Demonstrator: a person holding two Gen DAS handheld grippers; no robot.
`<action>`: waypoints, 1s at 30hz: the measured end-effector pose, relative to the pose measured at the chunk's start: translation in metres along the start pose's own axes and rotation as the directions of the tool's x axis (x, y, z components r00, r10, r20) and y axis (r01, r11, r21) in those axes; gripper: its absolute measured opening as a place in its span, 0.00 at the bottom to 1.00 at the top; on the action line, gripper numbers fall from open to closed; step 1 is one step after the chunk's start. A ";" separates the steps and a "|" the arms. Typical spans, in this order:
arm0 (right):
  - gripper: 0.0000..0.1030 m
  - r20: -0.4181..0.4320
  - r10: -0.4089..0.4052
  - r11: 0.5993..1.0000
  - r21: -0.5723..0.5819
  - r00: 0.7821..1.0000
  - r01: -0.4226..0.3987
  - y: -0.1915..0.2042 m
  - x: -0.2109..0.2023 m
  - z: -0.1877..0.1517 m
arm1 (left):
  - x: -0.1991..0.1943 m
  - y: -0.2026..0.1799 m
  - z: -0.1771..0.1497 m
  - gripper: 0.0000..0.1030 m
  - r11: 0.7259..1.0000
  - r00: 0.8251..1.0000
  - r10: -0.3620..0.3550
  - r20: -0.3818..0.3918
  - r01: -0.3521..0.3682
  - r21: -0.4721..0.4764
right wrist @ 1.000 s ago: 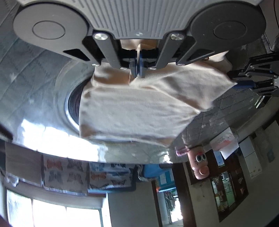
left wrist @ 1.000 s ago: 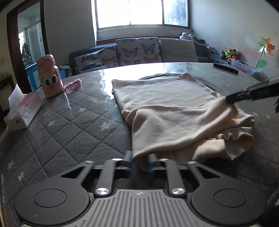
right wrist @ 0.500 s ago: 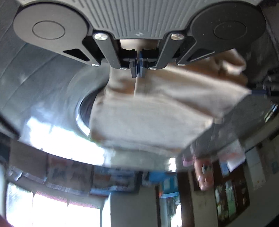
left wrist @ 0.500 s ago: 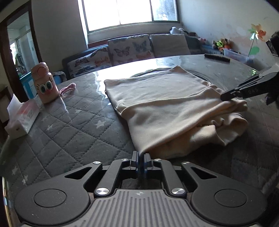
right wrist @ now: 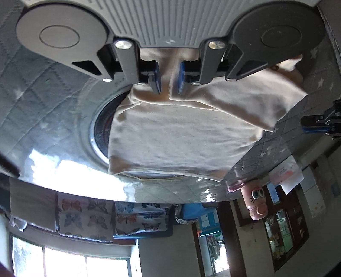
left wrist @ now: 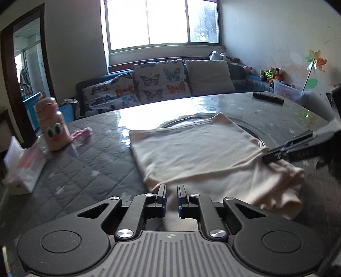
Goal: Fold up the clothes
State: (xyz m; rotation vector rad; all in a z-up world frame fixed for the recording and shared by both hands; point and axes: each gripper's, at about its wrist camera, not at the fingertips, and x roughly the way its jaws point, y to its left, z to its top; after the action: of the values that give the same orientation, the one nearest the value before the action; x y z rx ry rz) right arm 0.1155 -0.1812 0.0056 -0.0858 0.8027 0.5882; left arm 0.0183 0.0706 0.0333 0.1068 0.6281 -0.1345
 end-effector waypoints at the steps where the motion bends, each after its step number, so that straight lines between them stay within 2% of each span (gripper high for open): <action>1: 0.16 -0.002 0.003 1.000 0.001 1.000 -0.003 0.000 0.002 0.000 | 0.007 -0.001 0.001 0.11 1.000 1.000 -0.006 -0.006 0.006 -0.001; 2: 0.16 -0.004 0.007 1.000 0.001 1.000 -0.007 0.001 0.004 0.000 | 0.013 -0.003 0.002 0.11 1.000 1.000 -0.011 -0.012 0.011 -0.002; 6: 0.02 0.011 -0.005 1.000 -0.024 1.000 0.005 0.007 0.003 -0.002 | 0.034 -0.008 0.001 0.11 1.000 0.999 -0.005 -0.042 0.006 0.009; 11: 0.02 0.100 -0.029 0.997 -0.074 0.995 0.037 0.015 -0.015 0.007 | 0.040 -0.004 -0.006 0.12 1.000 0.998 0.027 -0.054 -0.027 0.008; 13: 0.02 0.083 -0.040 0.997 -0.061 0.996 0.045 0.012 -0.008 0.006 | 0.041 -0.002 -0.008 0.12 0.999 0.998 0.034 -0.056 -0.034 0.001; 16: 0.03 0.024 -0.047 0.998 -0.041 0.999 0.048 0.005 0.009 0.000 | 0.041 -0.001 -0.010 0.13 0.999 0.998 0.039 -0.054 -0.039 -0.002; 20: 0.11 0.053 -0.061 0.996 -0.055 0.997 0.064 0.005 0.000 -0.001 | 0.036 -0.011 -0.007 0.13 1.000 0.999 0.013 -0.044 -0.012 0.024; 24: 0.17 0.072 0.005 0.990 -0.141 0.997 0.005 0.021 -0.020 0.001 | 0.032 -0.026 -0.005 0.13 0.998 0.999 -0.030 -0.031 0.032 0.059; 28: 0.19 0.032 0.043 0.979 -0.201 0.999 -0.035 0.036 -0.015 -0.005 | 0.027 -0.041 -0.002 0.13 0.993 0.997 -0.074 -0.019 0.076 0.095; 30: 0.19 0.000 0.042 0.977 -0.207 0.999 -0.041 0.036 -0.011 -0.013 | 0.030 -0.046 -0.009 0.14 0.989 0.996 -0.086 -0.039 0.090 0.119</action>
State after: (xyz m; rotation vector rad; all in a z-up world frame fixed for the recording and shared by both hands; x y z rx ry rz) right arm 0.0815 -0.1597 0.0092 -0.2591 0.7381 0.7109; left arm 0.0299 0.0241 0.0062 0.1987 0.6589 -0.2567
